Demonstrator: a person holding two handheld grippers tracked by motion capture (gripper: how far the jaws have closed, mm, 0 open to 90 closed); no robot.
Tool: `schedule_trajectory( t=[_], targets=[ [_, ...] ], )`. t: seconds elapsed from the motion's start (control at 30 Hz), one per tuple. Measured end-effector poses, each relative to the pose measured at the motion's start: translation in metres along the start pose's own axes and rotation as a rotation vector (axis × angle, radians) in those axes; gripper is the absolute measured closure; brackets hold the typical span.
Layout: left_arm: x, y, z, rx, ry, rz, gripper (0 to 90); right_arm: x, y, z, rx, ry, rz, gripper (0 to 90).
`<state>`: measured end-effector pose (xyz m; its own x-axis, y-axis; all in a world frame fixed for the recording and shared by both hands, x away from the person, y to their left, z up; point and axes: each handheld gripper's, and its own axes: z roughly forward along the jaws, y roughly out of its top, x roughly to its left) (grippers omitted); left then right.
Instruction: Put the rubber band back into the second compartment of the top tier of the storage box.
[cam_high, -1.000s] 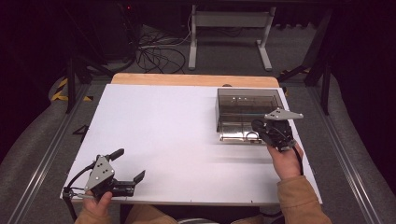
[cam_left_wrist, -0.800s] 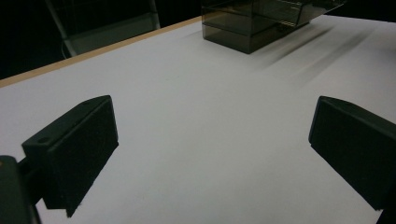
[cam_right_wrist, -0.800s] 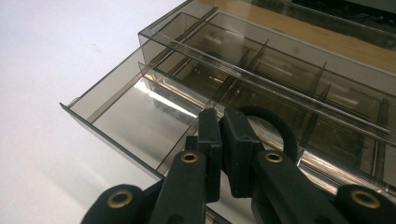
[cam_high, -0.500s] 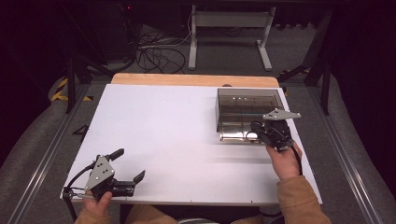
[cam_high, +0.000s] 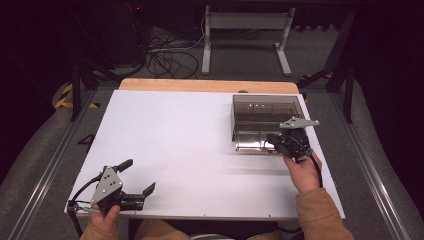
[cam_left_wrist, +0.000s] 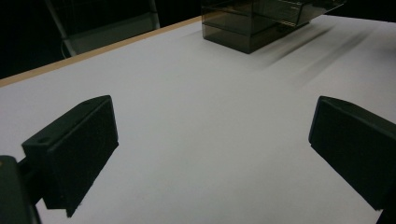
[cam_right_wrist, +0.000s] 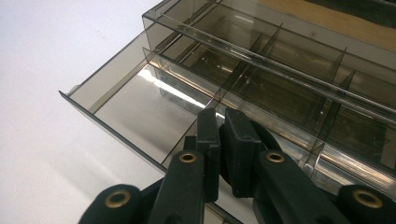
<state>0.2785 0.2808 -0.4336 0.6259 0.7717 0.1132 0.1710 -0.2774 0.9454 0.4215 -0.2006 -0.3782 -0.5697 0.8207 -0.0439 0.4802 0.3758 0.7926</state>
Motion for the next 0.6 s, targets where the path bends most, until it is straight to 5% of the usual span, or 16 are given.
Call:
schedule_trajectory(
  t=[0.43, 0.6],
  targets=[
    [0.0, 0.0, 0.0, -0.003, 0.002, -0.001, 2.0, -0.002, 0.0, -0.006, -0.055, 0.022, -0.009, 61.4],
    [0.0, 0.0, 0.0, -0.003, 0.003, -0.002, 2.0, -0.001, 0.001, -0.012, -0.098, 0.048, -0.034, 45.6]
  ],
)
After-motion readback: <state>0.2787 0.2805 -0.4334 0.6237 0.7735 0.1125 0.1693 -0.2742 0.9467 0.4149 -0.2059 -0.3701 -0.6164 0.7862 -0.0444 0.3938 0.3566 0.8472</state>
